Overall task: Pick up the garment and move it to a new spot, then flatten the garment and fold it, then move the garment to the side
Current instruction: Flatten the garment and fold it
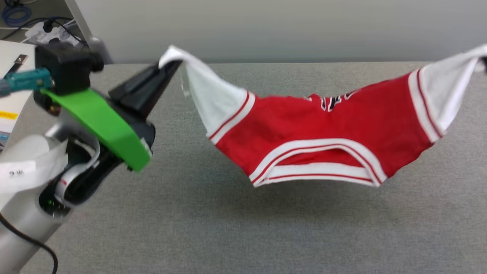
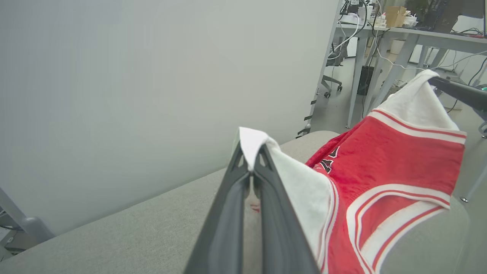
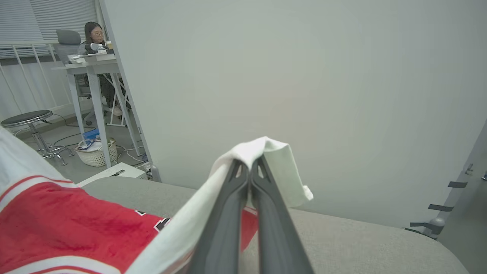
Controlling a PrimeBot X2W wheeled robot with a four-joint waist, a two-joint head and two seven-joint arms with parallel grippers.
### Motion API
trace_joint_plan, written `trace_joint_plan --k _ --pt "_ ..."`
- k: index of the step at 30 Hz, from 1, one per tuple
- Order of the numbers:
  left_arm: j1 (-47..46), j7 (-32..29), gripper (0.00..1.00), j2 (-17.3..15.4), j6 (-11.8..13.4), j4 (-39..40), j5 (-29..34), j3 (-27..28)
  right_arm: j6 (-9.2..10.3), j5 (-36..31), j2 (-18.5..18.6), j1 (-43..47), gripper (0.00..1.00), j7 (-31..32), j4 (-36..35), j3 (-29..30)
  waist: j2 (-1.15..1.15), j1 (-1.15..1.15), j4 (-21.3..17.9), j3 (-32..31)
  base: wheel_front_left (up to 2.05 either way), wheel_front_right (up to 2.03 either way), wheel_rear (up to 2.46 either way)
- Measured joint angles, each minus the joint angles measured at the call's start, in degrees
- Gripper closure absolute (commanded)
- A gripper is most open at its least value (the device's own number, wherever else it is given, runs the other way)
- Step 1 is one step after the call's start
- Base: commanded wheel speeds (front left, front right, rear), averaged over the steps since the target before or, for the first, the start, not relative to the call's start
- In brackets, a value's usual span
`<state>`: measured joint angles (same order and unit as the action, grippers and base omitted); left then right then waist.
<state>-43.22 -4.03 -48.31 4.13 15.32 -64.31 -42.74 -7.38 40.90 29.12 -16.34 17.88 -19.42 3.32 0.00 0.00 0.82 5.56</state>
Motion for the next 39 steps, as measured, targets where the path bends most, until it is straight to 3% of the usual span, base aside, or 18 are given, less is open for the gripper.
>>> trace_joint_plan --k 8,18,30,39 --pt "-12.17 2.09 1.00 6.92 0.49 -5.66 5.12 2.45 0.00 -0.02 0.78 -15.63 1.00 0.00 3.27 -2.27 0.00 0.00 0.00 3.30 0.00 0.00 0.00" --pt "-31.02 3.85 1.00 15.41 -0.45 -20.68 9.31 4.50 0.00 -2.21 3.71 -42.91 1.00 -4.36 17.17 -10.88 0.00 0.01 -0.12 11.60 0.00 0.00 0.00" --pt "-49.11 6.59 1.00 18.68 -3.10 -38.40 13.41 6.70 -0.01 -8.69 2.91 -68.32 1.00 -13.93 38.63 -18.70 0.00 0.01 -0.52 21.39 0.00 0.00 0.00" --pt "-52.05 10.74 1.00 18.72 -5.83 -47.99 14.39 8.04 -0.08 -9.94 0.98 -77.70 1.00 -19.68 52.03 -22.93 0.00 0.01 -0.76 25.40 0.00 0.00 0.00"
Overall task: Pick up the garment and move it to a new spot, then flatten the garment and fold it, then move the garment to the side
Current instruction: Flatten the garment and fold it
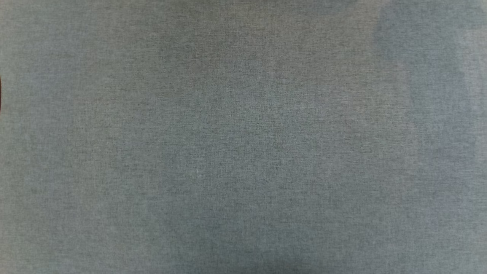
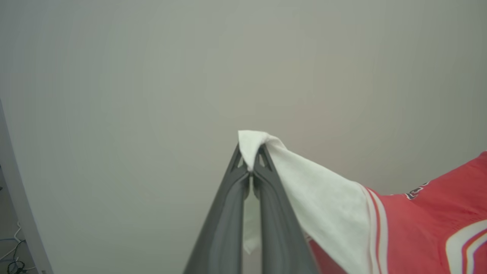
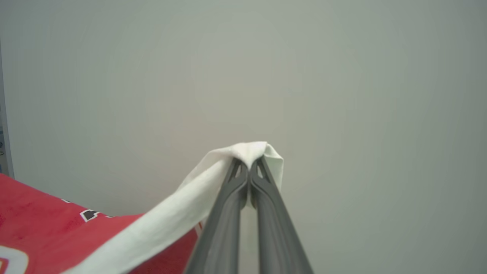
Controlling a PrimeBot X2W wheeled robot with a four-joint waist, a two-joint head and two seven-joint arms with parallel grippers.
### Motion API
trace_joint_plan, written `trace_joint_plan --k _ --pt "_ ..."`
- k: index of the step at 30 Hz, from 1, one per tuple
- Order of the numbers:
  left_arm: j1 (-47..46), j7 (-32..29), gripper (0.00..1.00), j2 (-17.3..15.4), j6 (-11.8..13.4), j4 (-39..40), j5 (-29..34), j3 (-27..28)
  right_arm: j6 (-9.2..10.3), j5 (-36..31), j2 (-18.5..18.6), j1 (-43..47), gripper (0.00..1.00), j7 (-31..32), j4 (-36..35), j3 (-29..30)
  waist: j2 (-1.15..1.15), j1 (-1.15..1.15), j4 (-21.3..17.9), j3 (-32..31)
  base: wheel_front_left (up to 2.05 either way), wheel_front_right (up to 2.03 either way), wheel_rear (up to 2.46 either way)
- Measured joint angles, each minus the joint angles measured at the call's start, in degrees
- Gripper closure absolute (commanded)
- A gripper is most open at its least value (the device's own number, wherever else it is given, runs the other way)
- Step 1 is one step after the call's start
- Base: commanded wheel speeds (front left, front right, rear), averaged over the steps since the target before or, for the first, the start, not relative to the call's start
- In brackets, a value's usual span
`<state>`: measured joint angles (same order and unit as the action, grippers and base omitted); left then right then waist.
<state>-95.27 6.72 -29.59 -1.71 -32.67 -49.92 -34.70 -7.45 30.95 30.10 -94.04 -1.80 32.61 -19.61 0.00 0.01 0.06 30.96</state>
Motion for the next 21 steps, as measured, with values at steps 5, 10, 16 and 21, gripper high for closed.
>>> trace_joint_plan --k 5,10,16,21 --pt "2.16 2.56 1.00 -0.10 -1.43 -2.21 -0.11 -0.25 0.00 1.10 -0.29 0.72 1.00 -3.07 3.88 -3.53 0.00 0.00 0.62 0.01 0.00 0.00 0.00" --pt "10.24 5.33 1.00 -1.29 -2.09 -1.75 -0.16 -1.03 0.00 4.22 0.16 7.43 1.00 -6.09 4.50 -7.86 0.00 -0.01 0.79 -1.37 0.00 0.00 0.00" --pt "24.70 7.36 1.00 -3.32 -1.26 3.25 -1.82 -0.32 0.00 9.28 1.51 19.56 1.00 -9.18 2.08 -12.12 0.00 -0.01 0.61 -4.34 0.00 0.00 0.00" --pt "38.91 7.89 1.00 -5.21 1.44 9.27 -2.60 1.38 0.00 12.60 3.94 32.71 1.00 -10.91 -0.97 -13.71 0.00 -0.02 0.66 -7.56 0.00 0.00 0.00"
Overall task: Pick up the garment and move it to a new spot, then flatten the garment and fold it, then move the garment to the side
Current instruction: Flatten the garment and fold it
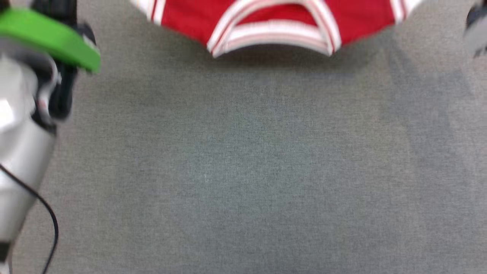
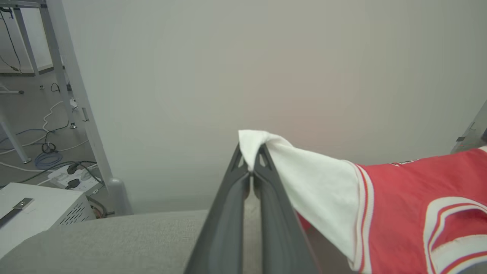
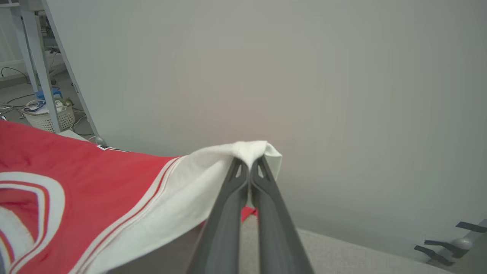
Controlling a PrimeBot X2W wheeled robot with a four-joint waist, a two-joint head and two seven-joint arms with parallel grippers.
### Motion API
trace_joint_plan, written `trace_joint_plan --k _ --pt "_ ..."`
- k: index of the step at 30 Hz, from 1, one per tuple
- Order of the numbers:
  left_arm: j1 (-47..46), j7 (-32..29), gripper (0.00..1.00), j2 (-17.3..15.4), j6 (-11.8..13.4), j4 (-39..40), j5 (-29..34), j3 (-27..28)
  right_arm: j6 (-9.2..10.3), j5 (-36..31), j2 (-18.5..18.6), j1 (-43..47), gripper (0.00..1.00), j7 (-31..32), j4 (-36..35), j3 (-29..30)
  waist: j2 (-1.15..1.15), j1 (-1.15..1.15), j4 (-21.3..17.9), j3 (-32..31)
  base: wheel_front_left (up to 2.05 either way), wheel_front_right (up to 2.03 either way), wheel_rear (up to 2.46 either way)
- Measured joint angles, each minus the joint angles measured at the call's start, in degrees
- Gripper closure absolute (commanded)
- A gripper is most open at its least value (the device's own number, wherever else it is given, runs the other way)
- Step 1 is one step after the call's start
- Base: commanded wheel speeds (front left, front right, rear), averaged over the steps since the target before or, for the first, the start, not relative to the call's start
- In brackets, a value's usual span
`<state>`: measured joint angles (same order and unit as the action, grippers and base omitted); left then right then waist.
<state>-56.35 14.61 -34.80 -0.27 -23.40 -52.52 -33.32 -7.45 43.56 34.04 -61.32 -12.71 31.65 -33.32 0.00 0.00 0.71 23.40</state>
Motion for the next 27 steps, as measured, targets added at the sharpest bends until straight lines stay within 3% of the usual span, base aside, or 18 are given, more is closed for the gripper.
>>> trace_joint_plan --k 8,13,27 --pt "26.20 0.04 1.00 -2.70 4.92 11.01 -2.75 4.57 0.00 3.39 2.09 22.47 1.00 -0.77 -4.37 0.59 0.00 0.00 0.12 -6.43 0.00 0.00 0.00" --pt "39.78 0.05 1.00 -2.48 7.60 14.75 -3.49 5.82 -0.01 4.14 3.30 34.63 1.00 -0.16 -6.33 1.47 0.00 0.00 0.17 -10.48 0.00 0.00 0.00" --pt "58.85 0.04 1.00 -1.19 10.56 16.25 -5.13 6.91 -0.09 3.47 2.96 60.39 1.00 4.95 -13.48 9.89 0.00 -0.01 0.19 -17.82 0.00 0.00 0.00"
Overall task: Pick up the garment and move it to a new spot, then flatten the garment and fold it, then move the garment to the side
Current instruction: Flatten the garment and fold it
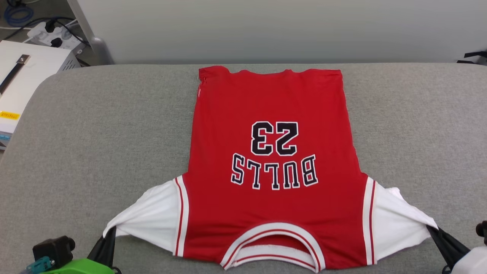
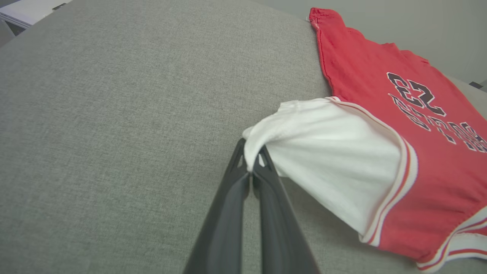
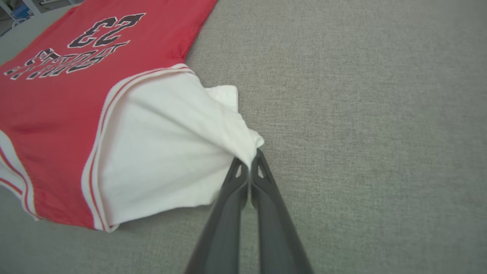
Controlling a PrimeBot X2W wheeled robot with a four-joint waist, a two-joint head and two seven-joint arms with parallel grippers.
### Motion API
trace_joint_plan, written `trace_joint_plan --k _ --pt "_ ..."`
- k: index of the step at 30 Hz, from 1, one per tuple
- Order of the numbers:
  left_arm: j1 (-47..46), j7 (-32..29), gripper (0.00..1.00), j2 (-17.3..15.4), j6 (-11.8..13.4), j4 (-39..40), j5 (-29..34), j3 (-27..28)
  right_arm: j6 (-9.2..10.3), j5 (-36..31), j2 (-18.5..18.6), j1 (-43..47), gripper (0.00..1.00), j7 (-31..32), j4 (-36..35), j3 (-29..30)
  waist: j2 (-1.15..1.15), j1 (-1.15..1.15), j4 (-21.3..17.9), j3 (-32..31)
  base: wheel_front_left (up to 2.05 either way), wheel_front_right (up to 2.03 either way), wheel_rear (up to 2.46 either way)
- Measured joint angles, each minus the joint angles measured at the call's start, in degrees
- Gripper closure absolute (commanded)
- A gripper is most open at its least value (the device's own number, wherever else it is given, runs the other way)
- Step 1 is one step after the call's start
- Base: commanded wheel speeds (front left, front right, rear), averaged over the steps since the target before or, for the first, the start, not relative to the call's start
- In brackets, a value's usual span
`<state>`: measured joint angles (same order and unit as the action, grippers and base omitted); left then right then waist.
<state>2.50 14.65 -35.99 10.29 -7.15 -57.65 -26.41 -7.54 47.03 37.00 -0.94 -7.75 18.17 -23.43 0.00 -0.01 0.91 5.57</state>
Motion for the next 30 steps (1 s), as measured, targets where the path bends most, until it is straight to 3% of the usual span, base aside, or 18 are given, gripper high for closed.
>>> trace_joint_plan --k 12,13,14,21,26,30 --pt "3.81 -0.11 1.00 0.43 0.79 0.34 -0.88 -1.37 -0.05 -3.05 -2.96 12.67 1.00 9.04 -6.06 9.61 0.00 0.00 0.74 -0.32 0.00 0.00 0.00" --pt "3.64 -0.11 1.00 0.60 0.79 0.43 -0.71 -1.49 -0.05 -3.55 -3.74 12.66 0.54 9.43 -6.49 11.06 0.00 0.00 0.83 -0.19 0.00 0.00 0.00" --pt "3.44 -0.11 1.00 0.74 0.80 0.52 -0.55 -1.68 -0.05 -4.08 -4.30 12.62 0.00 9.78 -6.87 12.09 0.00 0.00 0.89 -0.08 0.00 0.00 0.00" --pt "-0.26 -0.08 1.00 1.41 1.07 3.20 2.94 -2.88 0.02 -8.91 -6.89 9.21 0.00 11.27 -13.77 20.68 0.00 0.00 1.60 1.88 0.00 0.00 0.00" --pt "-2.88 -0.07 1.00 2.77 1.57 6.35 6.12 -3.59 0.02 -11.04 -6.43 -0.41 0.00 14.37 -20.65 26.69 0.00 0.00 2.74 4.41 0.00 0.00 0.00" --pt "-5.51 -0.05 1.00 3.92 1.64 8.17 8.46 -4.57 0.02 -12.24 -4.01 -11.44 0.00 20.89 -23.14 27.52 0.00 0.00 4.16 6.98 0.00 0.00 0.00"
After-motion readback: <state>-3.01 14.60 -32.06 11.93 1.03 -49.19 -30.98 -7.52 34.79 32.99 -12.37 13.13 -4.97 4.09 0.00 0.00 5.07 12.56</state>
